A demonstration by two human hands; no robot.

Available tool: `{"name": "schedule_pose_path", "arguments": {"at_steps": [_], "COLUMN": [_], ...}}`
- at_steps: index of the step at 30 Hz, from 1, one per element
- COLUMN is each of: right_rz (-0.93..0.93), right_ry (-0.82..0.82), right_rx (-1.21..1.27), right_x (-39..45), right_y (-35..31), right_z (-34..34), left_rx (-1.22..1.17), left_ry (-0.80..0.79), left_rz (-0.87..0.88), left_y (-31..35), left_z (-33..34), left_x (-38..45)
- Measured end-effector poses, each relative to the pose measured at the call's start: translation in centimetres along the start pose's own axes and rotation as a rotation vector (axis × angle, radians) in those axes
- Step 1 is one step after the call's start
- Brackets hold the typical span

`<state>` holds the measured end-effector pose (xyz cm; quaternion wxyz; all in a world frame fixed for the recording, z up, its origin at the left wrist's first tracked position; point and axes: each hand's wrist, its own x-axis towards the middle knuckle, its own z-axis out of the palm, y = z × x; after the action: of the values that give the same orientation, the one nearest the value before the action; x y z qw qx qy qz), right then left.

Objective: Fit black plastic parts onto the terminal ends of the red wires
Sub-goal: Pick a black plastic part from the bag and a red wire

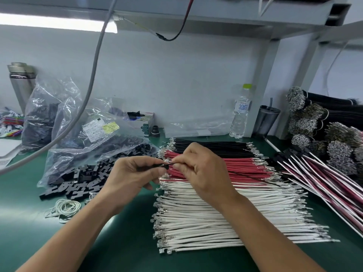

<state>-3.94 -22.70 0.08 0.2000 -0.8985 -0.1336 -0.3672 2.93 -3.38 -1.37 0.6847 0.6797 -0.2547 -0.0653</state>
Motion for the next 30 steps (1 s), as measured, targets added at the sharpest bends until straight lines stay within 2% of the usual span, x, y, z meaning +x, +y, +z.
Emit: {"name": "schedule_pose_path", "arguments": {"at_steps": [8, 11, 13, 14, 16, 18, 19, 24, 30], "right_rz": [-0.082, -0.133, -0.186, -0.202, -0.155, 0.009, 0.077, 0.109, 0.289], "right_ry": [0.000, 0.148, 0.256, 0.255, 0.081, -0.109, -0.149, -0.162, -0.106], "right_rx": [-0.046, -0.229, -0.309, -0.319, -0.332, -0.289, -0.242, -0.238, -0.090], "right_x": [0.5, 0.9, 0.9, 0.7, 0.2, 0.0, 0.0, 0.3, 0.4], "right_y": [-0.7, -0.5, -0.3, -0.2, 0.1, 0.7, 1.1, 1.8, 2.6], "right_z": [0.5, 0.1, 0.0, 0.1, 1.0, 2.0, 2.4, 2.8, 1.5], "left_rx": [-0.006, -0.014, -0.083, -0.126, -0.198, -0.236, -0.245, -0.304, -0.354], "left_ry": [0.035, 0.058, 0.132, 0.180, 0.257, 0.279, 0.275, 0.252, 0.243], "left_rz": [0.072, 0.061, 0.038, 0.014, -0.048, -0.085, -0.092, -0.104, -0.128], "left_y": [-0.4, -0.3, -0.3, -0.3, -0.5, -0.6, -0.5, -0.4, -0.5], "left_z": [0.2, 0.6, 0.6, 0.4, 0.1, -0.1, -0.2, -0.8, -1.4], "left_x": [0.2, 0.4, 0.7, 0.8, 0.8, 0.9, 0.9, 1.0, 1.1]}}
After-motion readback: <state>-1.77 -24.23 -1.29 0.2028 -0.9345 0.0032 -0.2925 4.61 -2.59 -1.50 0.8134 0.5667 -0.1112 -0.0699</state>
